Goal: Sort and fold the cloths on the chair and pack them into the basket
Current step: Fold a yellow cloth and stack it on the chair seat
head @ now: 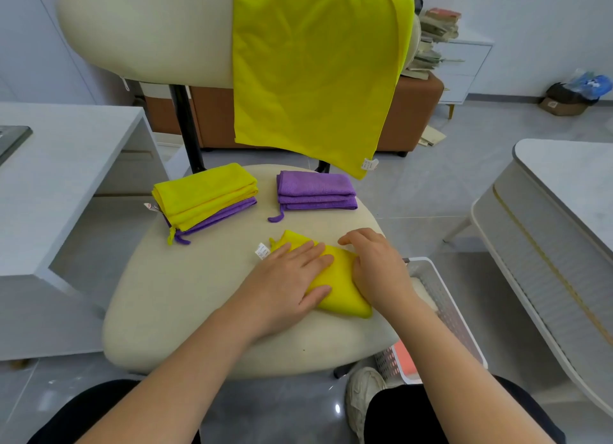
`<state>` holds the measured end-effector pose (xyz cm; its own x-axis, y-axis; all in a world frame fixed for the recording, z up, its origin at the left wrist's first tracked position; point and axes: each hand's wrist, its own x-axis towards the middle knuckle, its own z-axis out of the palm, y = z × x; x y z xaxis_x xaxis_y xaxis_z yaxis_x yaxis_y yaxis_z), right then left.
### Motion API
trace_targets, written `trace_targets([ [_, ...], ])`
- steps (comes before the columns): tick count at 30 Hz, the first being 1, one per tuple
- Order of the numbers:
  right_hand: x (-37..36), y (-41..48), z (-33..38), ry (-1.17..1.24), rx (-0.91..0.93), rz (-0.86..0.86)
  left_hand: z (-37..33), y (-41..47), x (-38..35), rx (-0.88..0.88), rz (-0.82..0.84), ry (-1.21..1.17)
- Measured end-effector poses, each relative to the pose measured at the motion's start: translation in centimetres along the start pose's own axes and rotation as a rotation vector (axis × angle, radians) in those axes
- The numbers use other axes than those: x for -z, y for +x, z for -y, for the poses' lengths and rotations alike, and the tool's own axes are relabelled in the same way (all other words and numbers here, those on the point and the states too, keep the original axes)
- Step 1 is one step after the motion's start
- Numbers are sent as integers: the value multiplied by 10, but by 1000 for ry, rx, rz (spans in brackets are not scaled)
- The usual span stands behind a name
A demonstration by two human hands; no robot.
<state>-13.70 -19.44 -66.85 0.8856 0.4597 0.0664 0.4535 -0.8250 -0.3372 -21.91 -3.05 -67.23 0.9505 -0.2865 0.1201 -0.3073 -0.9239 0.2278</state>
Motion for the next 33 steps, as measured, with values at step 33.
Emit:
trace_targets([
  [33, 24, 3, 26, 1287, -49, 65, 6, -10, 52, 328, -417, -1418],
])
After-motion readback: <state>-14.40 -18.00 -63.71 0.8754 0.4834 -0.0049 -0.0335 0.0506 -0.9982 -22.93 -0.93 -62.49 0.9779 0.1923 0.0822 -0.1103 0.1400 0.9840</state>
